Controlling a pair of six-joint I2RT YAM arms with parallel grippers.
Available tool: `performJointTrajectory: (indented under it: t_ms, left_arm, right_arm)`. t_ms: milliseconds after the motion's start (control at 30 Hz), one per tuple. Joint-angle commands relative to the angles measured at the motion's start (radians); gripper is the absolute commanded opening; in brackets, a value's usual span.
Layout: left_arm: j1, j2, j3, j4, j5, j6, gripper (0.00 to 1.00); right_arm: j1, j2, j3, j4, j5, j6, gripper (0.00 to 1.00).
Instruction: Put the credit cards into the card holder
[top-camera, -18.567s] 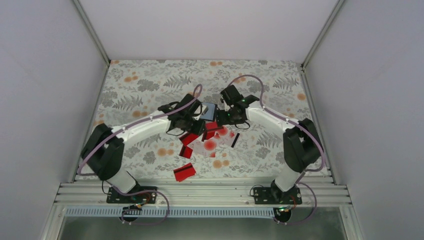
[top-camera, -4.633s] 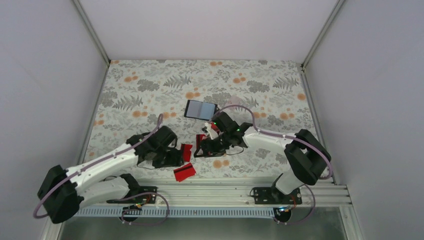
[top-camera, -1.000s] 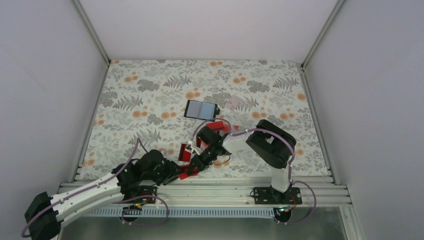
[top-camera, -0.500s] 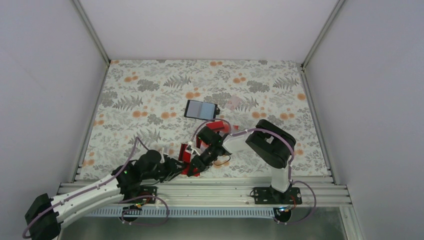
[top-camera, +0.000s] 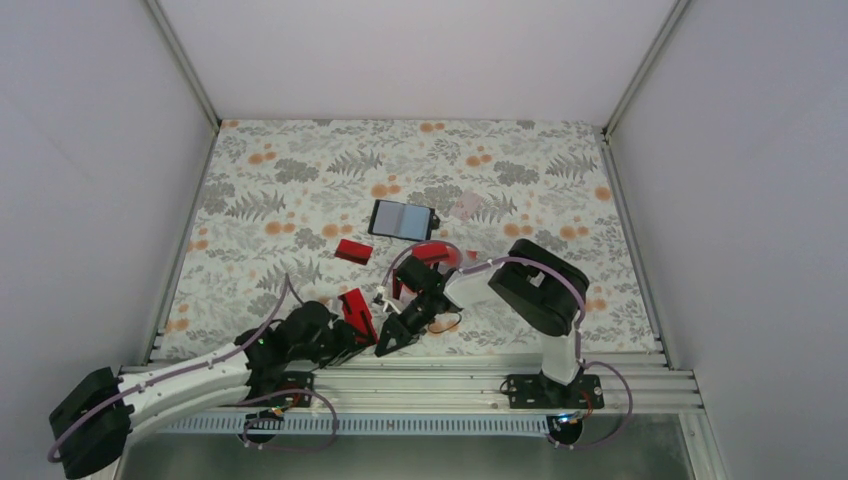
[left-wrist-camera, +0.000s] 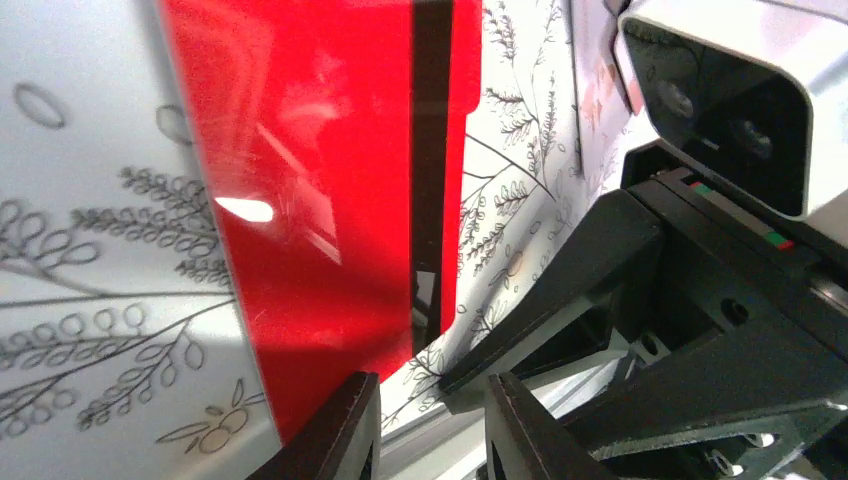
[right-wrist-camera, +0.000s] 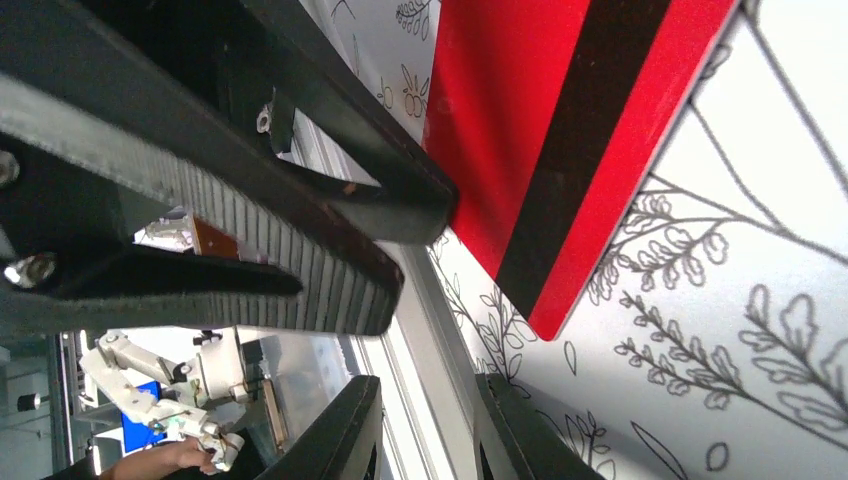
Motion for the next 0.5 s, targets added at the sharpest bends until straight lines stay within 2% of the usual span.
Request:
performJointTrajectory:
  t_ms: [0, 100, 167, 233, 300, 367, 467]
  left_arm:
    - [-0.003, 0.089, 0.007, -0.063, -0.028, 0.096, 0.28]
    - [-0.006, 0.123, 0.121, -0.189, -0.067, 0.153, 0.27]
    - [-0.006, 0.114, 0.23, -0.346, -0.127, 0.187, 0.34]
    - [-0.007, 0.108, 0.333, -0.509, -0.186, 0.202, 0.45]
    - [-0.006, 0.105, 0.4, -0.599, -0.22, 0.219, 0.5]
    - [-0.002, 0.106, 0.407, -0.599, -0.234, 0.248, 0.55]
    - [0.032, 0.165, 0.404, -0.506, -0.233, 0.321, 0.58]
  right_arm:
    - [-0.003, 0.008, -0.024, -0.069, 0.151, -0.035, 0.25]
    - [-0.015, -0.056, -0.019, -0.108, 0.178, -0.041, 0.25]
    - [-0.02, -0.108, -0.013, -0.139, 0.199, -0.045, 0.25]
    - [-0.019, -0.144, 0.009, -0.174, 0.231, -0.056, 0.26]
    - [-0.02, -0.16, 0.041, -0.204, 0.254, -0.07, 0.26]
    - [-0.02, -0.163, 0.073, -0.229, 0.28, -0.079, 0.27]
    - [-0.02, -0.168, 0.101, -0.262, 0.349, -0.052, 0.29]
